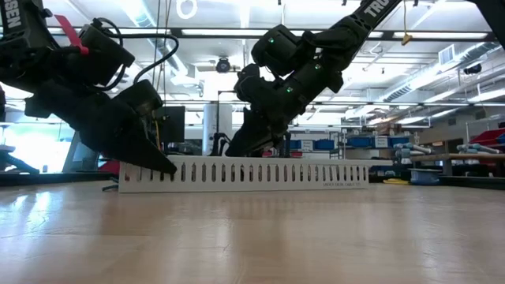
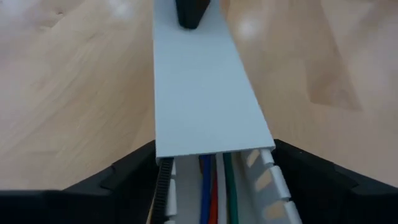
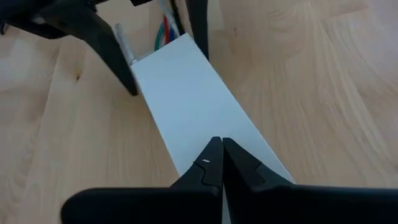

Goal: Ziptie cables
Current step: Close the white cable duct with the white cable duct cover

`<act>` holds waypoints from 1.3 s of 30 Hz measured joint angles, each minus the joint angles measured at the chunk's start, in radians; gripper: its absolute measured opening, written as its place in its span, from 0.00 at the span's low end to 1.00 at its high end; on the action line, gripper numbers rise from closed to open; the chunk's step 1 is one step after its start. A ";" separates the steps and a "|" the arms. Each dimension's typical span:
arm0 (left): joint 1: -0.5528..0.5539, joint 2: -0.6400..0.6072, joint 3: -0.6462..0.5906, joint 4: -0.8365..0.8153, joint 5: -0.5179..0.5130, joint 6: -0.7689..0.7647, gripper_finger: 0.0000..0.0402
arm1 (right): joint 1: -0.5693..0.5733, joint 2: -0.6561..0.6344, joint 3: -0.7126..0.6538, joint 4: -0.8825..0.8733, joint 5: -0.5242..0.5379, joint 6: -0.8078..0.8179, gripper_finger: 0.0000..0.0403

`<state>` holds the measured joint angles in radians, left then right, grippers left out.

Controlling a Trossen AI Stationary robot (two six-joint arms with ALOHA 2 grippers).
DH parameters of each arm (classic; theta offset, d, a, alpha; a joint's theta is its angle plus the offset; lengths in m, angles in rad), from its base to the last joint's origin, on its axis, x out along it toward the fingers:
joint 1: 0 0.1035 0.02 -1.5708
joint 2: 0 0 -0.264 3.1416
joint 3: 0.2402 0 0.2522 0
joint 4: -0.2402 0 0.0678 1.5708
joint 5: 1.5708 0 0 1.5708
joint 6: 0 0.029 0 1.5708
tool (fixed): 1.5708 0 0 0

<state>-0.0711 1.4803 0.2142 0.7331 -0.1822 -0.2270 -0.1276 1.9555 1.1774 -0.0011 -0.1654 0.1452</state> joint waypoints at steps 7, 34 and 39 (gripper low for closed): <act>-0.022 -0.065 0.000 -0.043 0.010 -0.020 0.78 | -0.013 0.000 0.000 -0.011 -0.004 0.011 0.00; -0.121 -0.098 -0.002 -0.221 -0.227 -0.225 0.75 | -0.058 0.000 -0.002 -0.045 0.046 0.034 0.00; -0.121 -0.067 -0.001 -0.213 -0.243 -0.223 0.70 | -0.052 0.000 -0.002 -0.044 0.046 0.034 0.00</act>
<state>-0.1918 1.4129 0.2131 0.5205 -0.4250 -0.4496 -0.1791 1.9556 1.1759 -0.0456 -0.1196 0.1789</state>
